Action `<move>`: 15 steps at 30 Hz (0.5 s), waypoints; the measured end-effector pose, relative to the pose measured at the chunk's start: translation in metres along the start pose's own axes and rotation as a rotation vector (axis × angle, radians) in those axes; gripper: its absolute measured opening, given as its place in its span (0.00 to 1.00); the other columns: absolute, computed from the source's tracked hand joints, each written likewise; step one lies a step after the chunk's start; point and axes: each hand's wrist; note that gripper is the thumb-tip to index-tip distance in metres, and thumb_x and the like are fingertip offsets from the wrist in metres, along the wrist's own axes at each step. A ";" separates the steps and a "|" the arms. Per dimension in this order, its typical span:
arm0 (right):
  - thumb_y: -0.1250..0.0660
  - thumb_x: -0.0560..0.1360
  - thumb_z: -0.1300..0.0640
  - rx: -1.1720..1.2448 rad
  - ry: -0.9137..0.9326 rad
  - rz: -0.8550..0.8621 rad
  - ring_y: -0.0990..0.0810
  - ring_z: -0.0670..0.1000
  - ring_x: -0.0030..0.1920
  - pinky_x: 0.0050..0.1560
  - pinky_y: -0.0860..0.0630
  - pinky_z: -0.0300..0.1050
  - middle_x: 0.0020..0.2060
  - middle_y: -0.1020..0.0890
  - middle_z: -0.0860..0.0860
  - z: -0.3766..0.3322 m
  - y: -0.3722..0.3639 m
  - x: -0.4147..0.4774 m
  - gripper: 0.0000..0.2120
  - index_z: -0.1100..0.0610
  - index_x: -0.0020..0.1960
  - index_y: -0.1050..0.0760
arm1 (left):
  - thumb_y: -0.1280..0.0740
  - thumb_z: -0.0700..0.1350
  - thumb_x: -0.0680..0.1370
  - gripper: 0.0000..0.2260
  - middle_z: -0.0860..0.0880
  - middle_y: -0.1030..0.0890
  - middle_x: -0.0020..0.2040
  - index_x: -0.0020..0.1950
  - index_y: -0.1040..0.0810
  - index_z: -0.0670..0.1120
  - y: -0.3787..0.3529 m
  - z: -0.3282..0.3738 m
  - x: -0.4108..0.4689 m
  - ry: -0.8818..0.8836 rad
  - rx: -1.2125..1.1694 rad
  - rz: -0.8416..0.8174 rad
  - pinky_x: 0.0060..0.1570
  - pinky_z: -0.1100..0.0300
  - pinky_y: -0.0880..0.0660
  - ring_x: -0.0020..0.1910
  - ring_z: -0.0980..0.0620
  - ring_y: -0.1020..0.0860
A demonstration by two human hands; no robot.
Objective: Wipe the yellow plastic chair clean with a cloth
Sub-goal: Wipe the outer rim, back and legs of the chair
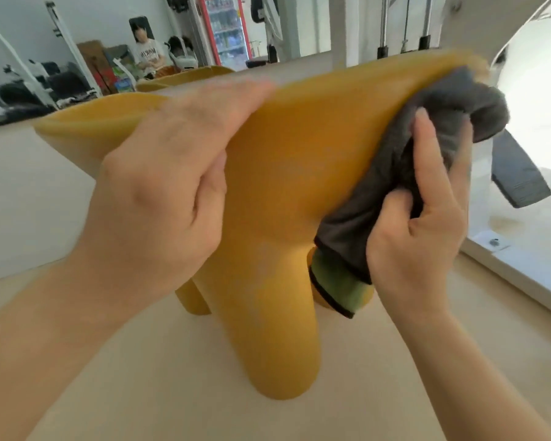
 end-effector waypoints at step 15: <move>0.45 0.74 0.61 -0.608 1.010 -0.951 0.22 0.67 0.55 0.50 0.22 0.63 0.66 0.24 0.57 -0.139 -0.075 0.051 0.21 0.50 0.59 0.19 | 0.34 0.41 0.77 0.17 0.57 0.23 0.58 0.65 0.27 0.52 0.015 -0.081 -0.058 0.487 -0.649 0.289 0.60 0.59 0.27 0.60 0.56 0.24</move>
Point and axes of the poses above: each hand's wrist, its own x-axis towards the middle knuckle, its own y-axis out of the back of the hand, z = x × y
